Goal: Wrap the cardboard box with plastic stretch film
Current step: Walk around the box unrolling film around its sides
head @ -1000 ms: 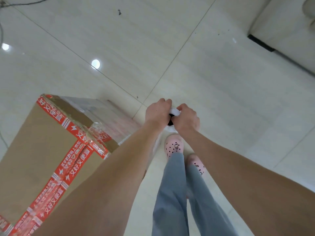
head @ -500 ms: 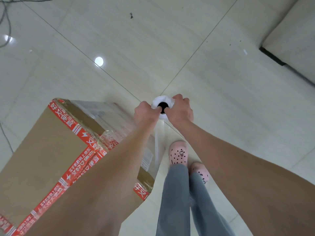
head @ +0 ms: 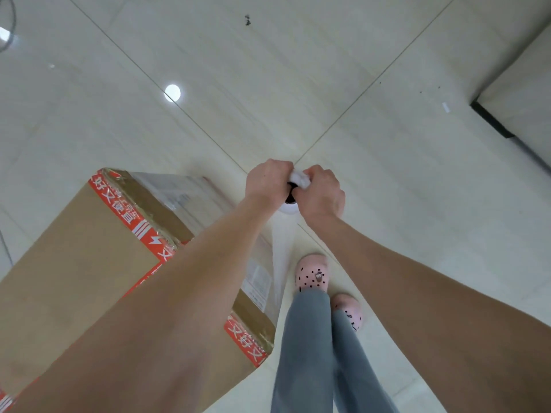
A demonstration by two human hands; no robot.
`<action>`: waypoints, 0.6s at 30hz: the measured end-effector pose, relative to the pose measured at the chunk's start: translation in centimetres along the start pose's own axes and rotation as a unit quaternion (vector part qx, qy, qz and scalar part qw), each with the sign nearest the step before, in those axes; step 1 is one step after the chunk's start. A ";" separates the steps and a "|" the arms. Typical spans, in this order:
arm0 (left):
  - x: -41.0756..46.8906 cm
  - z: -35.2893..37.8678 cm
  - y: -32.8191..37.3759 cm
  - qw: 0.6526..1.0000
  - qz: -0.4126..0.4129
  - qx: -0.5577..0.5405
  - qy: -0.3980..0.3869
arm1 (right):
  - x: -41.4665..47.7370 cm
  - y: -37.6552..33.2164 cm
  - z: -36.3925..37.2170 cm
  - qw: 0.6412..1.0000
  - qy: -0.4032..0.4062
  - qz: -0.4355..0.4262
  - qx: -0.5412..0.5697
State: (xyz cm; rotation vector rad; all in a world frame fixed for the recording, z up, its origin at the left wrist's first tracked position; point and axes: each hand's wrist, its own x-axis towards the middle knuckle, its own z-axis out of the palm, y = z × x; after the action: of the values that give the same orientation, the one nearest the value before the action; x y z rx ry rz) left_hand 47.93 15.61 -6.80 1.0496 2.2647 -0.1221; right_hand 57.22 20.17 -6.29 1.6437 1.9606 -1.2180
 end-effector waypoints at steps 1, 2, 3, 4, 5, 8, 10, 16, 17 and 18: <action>0.2 -0.2 -0.4 1.000 -0.018 -0.022 0.002 | 0.2 -0.4 -0.1 1.000 0.005 -0.012 -0.004; 0.4 -0.3 -0.8 0.998 -0.042 -0.048 0.004 | 0.5 -0.9 -0.1 1.000 0.009 -0.027 -0.004; 0.5 -0.5 -1.2 0.995 -0.070 -0.076 0.006 | 0.8 -1.3 -0.1 0.999 0.014 -0.045 -0.003; 0.7 -0.7 -1.6 0.990 -0.098 -0.102 0.009 | 1.0 -1.8 -0.1 0.998 0.016 -0.059 0.003; 0.7 -0.9 -2.0 0.984 -0.125 -0.127 0.012 | 1.3 -2.3 -0.1 0.998 0.013 -0.066 0.013; 0.7 -1.2 -3.4 0.953 -0.214 -0.210 0.030 | 1.6 -3.6 0.2 0.998 -0.021 -0.034 0.043; 0.9 -1.5 -4.2 0.922 -0.267 -0.278 0.033 | 1.8 -4.2 0.7 0.997 -0.052 -0.010 0.057; 1.4 -2.2 -6.0 0.945 -0.236 -0.228 0.006 | 2.7 -6.7 2.2 0.994 -0.068 0.020 0.088; 1.5 -2.3 -6.0 0.959 -0.208 -0.193 0.011 | 2.8 -7.0 2.4 0.993 -0.075 0.022 0.085; 1.7 -2.5 -6.0 0.972 -0.174 -0.161 0.013 | 2.8 -7.2 2.5 0.993 -0.081 0.023 0.078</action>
State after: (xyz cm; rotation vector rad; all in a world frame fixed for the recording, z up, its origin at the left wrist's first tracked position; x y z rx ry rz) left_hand 41.57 13.51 -6.85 0.4861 2.3713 0.1134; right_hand 49.10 20.24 -6.83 1.5973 1.7595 -1.4703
